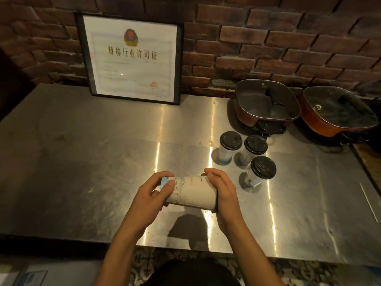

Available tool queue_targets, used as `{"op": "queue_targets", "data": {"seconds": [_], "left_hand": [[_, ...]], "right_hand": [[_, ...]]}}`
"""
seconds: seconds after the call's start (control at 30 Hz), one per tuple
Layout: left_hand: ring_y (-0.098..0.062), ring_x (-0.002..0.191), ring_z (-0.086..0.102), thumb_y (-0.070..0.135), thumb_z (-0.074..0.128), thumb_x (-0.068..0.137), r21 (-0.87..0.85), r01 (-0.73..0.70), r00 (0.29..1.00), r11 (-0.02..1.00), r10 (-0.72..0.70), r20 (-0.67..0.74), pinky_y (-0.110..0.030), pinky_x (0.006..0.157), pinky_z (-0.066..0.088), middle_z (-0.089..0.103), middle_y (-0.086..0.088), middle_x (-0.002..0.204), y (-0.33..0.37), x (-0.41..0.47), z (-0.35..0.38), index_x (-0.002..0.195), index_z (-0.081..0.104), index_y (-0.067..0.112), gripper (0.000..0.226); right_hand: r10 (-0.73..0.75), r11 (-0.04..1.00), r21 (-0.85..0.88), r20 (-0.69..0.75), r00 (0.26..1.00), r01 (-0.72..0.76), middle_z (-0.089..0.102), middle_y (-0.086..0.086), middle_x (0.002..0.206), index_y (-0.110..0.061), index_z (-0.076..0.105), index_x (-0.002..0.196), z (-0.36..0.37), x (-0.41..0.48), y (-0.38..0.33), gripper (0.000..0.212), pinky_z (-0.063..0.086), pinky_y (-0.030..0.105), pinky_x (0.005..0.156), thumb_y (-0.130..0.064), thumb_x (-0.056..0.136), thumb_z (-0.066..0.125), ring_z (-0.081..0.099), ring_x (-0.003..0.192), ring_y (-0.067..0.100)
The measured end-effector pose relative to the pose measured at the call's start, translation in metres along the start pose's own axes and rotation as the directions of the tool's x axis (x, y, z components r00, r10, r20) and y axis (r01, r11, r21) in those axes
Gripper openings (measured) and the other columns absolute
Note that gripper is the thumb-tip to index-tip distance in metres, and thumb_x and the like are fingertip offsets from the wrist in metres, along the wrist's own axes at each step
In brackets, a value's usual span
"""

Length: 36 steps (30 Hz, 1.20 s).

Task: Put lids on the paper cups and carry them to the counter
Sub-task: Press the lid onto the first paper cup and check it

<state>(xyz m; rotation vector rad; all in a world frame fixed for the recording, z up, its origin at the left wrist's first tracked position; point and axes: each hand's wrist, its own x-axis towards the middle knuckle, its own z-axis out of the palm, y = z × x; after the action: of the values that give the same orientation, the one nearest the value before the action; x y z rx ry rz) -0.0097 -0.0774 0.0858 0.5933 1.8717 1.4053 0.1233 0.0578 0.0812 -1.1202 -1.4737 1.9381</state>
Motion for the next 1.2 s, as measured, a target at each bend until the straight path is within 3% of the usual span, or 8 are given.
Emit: {"op": "queue_targets", "data": {"seconds": [0.1,0.27,0.43,0.6,0.77,0.93,1.07,1.2], "left_hand": [[-0.019,0.095,0.064,0.026,0.059,0.098,0.036,-0.062,0.998,0.997,0.062,-0.003,-0.016,0.06,0.052,0.064,0.0,0.117,0.001,0.0,-0.003,0.119,0.063,0.029,0.021],[-0.018,0.086,0.065,0.037,0.058,0.097,-0.017,0.004,0.999,1.0,-0.005,-0.04,-0.018,0.054,0.05,0.069,0.0,0.107,0.004,0.001,-0.005,0.109,0.068,0.027,0.019],[-0.013,0.101,0.069,0.055,0.072,0.078,-0.068,-0.05,0.999,0.996,0.05,-0.007,-0.026,0.066,0.059,0.07,0.013,0.105,0.004,-0.002,-0.016,0.105,0.069,0.038,0.032],[-0.017,0.075,0.065,0.042,0.06,0.095,-0.061,0.004,0.998,0.998,-0.008,-0.063,-0.023,0.055,0.051,0.07,-0.001,0.099,0.003,0.003,-0.018,0.108,0.069,0.026,0.023],[-0.017,0.096,0.065,0.052,0.067,0.078,-0.056,-0.103,0.994,0.993,0.101,-0.035,-0.027,0.062,0.055,0.069,0.007,0.109,-0.001,0.0,-0.025,0.113,0.069,0.034,0.039],[-0.014,0.075,0.06,0.047,0.062,0.094,-0.08,-0.034,0.993,0.996,0.025,-0.112,-0.024,0.054,0.05,0.067,-0.001,0.104,0.002,0.005,-0.019,0.108,0.07,0.034,0.021],[-0.016,0.099,0.065,0.051,0.066,0.079,-0.075,-0.109,0.993,0.991,0.105,-0.051,-0.027,0.062,0.056,0.068,0.007,0.115,0.003,0.002,-0.017,0.115,0.068,0.034,0.04],[-0.013,0.089,0.064,0.043,0.068,0.091,-0.036,-0.063,0.995,0.997,0.06,-0.082,-0.024,0.059,0.054,0.067,0.011,0.108,0.006,0.004,-0.01,0.113,0.067,0.038,0.022]], "right_hand": [[0.111,0.99,0.087,0.013,0.994,-0.112,0.066,0.006,0.114,-0.022,0.067,0.112,0.002,-0.001,-0.002,0.046,0.048,0.019,0.049,-0.05,0.077,0.056,0.064,0.1,0.024],[-0.121,0.99,-0.073,0.031,0.992,0.123,0.064,-0.008,0.112,-0.032,0.061,0.111,0.006,-0.003,-0.003,0.046,0.052,0.017,0.059,-0.059,0.075,0.057,0.063,0.101,0.01],[0.02,0.999,0.041,0.09,0.996,-0.023,0.063,0.009,0.114,-0.023,0.062,0.116,0.007,-0.001,-0.011,0.044,0.046,0.015,0.049,-0.045,0.079,0.055,0.064,0.093,0.017],[-0.146,0.986,-0.079,0.052,0.988,0.15,0.063,-0.01,0.108,-0.038,0.06,0.114,0.015,-0.004,-0.002,0.033,0.06,0.029,0.068,-0.049,0.084,0.057,0.065,0.103,0.014],[0.043,0.999,-0.009,0.104,0.994,-0.042,0.065,0.004,0.109,-0.026,0.064,0.112,0.013,0.001,-0.014,0.039,0.047,0.016,0.049,-0.049,0.082,0.053,0.067,0.099,0.023],[-0.08,0.996,-0.027,0.059,0.995,0.082,0.065,-0.002,0.105,-0.026,0.064,0.112,0.016,-0.003,-0.011,0.041,0.051,0.018,0.055,-0.05,0.079,0.06,0.067,0.097,0.015],[0.025,0.999,0.025,0.066,0.997,-0.027,0.065,0.002,0.107,-0.025,0.066,0.111,0.011,-0.001,-0.015,0.039,0.047,0.018,0.049,-0.046,0.079,0.056,0.066,0.09,0.015],[-0.006,0.999,0.034,0.011,1.0,0.005,0.064,0.005,0.11,-0.022,0.064,0.114,0.011,-0.003,-0.011,0.048,0.049,0.02,0.049,-0.052,0.077,0.058,0.065,0.095,0.02]]}}
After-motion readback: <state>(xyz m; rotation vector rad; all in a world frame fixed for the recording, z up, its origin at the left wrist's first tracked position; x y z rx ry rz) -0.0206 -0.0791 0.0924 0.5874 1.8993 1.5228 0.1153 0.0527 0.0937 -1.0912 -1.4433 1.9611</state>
